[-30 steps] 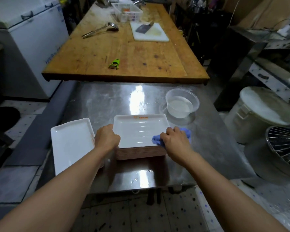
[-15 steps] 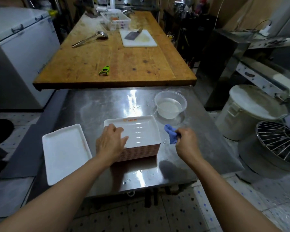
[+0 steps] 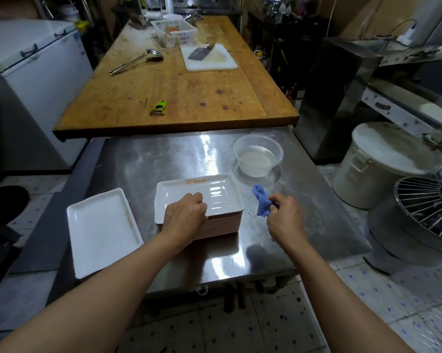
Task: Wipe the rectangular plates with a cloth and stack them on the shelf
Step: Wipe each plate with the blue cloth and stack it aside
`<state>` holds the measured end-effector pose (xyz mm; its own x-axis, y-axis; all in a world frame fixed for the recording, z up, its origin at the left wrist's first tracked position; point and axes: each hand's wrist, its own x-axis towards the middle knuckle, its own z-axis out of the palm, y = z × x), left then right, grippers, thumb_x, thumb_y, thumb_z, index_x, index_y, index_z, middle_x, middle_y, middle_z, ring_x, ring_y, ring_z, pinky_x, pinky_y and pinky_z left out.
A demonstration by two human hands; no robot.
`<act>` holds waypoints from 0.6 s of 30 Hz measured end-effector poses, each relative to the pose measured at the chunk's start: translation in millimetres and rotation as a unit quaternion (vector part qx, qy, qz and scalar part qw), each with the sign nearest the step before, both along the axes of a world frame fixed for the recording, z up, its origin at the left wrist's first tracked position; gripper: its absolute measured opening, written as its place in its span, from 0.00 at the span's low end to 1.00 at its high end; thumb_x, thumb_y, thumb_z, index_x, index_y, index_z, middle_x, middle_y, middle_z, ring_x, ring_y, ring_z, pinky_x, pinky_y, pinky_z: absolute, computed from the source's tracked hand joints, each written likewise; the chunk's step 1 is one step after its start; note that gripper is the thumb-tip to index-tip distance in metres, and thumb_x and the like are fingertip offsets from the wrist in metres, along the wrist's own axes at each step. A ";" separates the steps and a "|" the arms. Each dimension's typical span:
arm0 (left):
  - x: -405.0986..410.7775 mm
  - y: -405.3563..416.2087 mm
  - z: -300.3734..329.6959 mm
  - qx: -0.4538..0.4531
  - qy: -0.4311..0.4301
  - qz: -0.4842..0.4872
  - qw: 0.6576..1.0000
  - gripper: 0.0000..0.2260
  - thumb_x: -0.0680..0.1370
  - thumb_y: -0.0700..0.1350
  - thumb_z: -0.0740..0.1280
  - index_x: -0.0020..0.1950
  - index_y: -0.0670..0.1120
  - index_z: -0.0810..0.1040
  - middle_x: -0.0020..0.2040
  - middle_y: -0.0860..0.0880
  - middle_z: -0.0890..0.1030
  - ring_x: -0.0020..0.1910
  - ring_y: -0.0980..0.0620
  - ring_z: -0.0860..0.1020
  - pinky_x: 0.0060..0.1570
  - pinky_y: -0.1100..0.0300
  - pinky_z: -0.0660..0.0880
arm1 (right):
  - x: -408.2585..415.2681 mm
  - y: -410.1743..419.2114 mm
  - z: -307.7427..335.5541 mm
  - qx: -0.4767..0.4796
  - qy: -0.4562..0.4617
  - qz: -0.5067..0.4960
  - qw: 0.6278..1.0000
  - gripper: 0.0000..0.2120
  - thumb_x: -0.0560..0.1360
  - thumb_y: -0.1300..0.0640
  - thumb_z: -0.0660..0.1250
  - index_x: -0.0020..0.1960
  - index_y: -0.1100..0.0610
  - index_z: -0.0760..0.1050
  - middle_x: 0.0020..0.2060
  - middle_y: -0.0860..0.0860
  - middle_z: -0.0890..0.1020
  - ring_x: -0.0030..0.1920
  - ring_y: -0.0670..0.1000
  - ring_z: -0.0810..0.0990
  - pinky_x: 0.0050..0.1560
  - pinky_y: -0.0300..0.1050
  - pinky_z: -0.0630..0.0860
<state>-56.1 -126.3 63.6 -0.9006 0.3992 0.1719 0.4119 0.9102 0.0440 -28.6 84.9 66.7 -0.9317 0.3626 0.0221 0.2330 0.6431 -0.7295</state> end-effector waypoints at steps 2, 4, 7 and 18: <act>1.6 -3.4 6.4 0.023 0.028 -0.008 0.999 0.15 0.60 0.38 0.79 0.31 0.42 0.71 0.31 0.47 0.73 0.26 0.46 0.72 0.23 0.65 0.53 | 0.8 -0.2 3.1 -0.014 0.001 -0.002 1.000 0.11 0.75 0.67 0.59 0.48 0.58 0.79 0.44 0.59 0.78 0.38 0.61 0.78 0.37 0.55 0.80; -0.4 -5.3 12.2 0.034 0.050 0.001 0.998 0.14 0.63 0.38 0.78 0.34 0.43 0.72 0.30 0.47 0.74 0.26 0.45 0.73 0.24 0.62 0.56 | 1.0 -3.3 8.3 -0.038 0.007 0.002 0.999 0.13 0.73 0.69 0.58 0.44 0.57 0.79 0.39 0.60 0.78 0.35 0.59 0.78 0.34 0.52 0.79; -9.0 -5.9 27.6 0.061 0.073 0.026 0.995 0.06 0.76 0.43 0.68 0.43 0.41 0.73 0.32 0.44 0.78 0.29 0.41 0.77 0.28 0.57 0.59 | 1.8 -12.7 19.2 -0.083 0.026 0.011 0.996 0.19 0.72 0.71 0.57 0.34 0.50 0.76 0.30 0.55 0.77 0.31 0.56 0.76 0.32 0.50 0.75; 8.8 -16.0 96.8 0.309 0.113 0.097 0.939 0.07 0.79 0.47 0.62 0.47 0.44 0.73 0.38 0.45 0.80 0.38 0.42 0.76 0.34 0.57 0.62 | 7.4 -43.8 96.2 -0.036 0.173 -0.017 0.984 0.10 0.76 0.63 0.64 0.55 0.59 0.79 0.45 0.51 0.73 0.47 0.51 0.77 0.51 0.48 0.77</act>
<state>-47.3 -142.3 160.4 -0.8584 -0.0071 0.5129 0.3040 0.7984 0.5198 -21.2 41.1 162.9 -0.8604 0.4049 0.3094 -0.0177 0.5830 -0.8123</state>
